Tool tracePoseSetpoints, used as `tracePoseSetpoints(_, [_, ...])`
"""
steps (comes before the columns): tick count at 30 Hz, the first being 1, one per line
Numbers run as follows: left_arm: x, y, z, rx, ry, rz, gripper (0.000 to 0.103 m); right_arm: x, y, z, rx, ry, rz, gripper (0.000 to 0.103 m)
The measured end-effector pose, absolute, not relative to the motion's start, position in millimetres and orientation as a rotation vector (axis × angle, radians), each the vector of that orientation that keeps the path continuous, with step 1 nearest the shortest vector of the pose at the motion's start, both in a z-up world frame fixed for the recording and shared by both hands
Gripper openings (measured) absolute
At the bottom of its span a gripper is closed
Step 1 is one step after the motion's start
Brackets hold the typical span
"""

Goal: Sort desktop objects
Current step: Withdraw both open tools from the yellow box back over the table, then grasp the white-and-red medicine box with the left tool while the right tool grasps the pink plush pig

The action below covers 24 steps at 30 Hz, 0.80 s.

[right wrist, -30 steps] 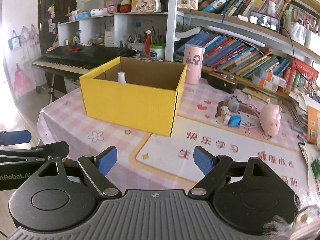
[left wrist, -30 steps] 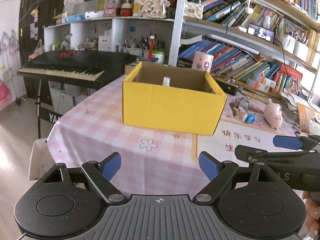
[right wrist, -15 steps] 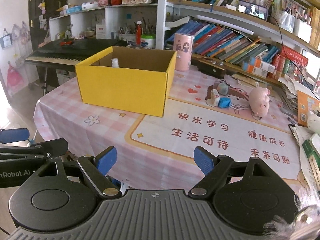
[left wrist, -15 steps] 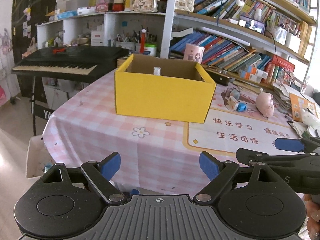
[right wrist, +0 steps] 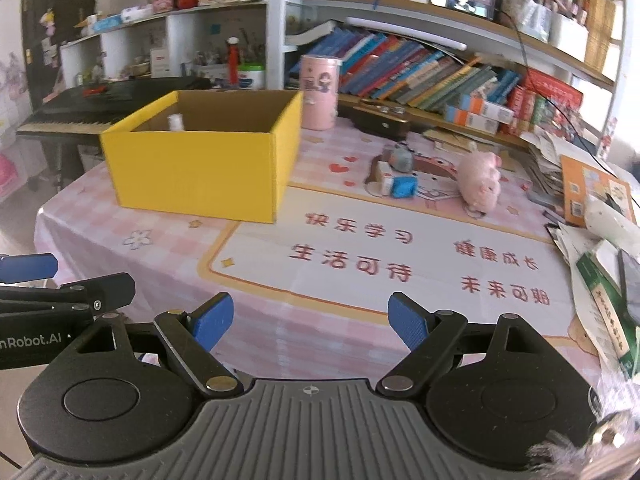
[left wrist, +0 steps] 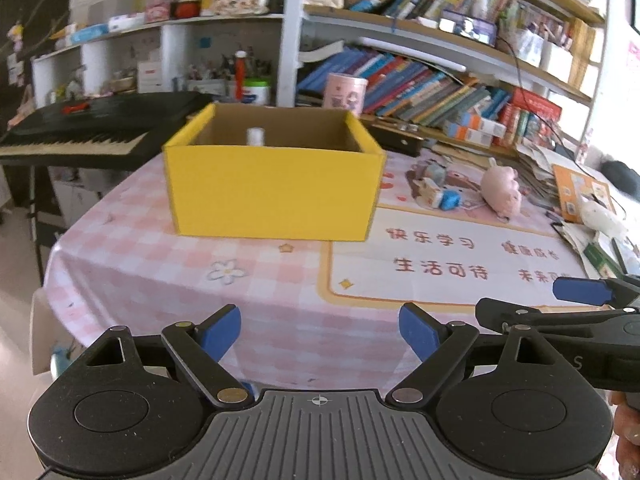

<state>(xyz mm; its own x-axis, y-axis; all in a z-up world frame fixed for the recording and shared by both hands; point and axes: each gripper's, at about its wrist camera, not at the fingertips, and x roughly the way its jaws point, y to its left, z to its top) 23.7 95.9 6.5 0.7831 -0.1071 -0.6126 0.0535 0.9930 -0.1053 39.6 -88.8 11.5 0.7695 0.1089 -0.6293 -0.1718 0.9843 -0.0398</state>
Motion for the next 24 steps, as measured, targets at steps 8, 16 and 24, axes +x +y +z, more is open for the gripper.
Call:
tracePoseSetpoints(8, [49.5, 63.1, 2.7, -0.052, 0.686, -0.160, 0.089, 55.4, -121.4, 7.4, -0.069, 0.699, 0.081, 0.084])
tracePoseSetpoints(16, [77.5, 34.2, 0.7, -0.039, 0.711, -0.189, 0.089, 79.2, -150.6, 5.1, -0.057, 0.725, 0.049, 0.084])
tracePoseSetpoints(24, [109.8, 0.5, -1.3, -0.036, 0.729, -0.201, 0.089, 113.5, -183.8, 4.2, -0.057, 0.750, 0.036, 0.084])
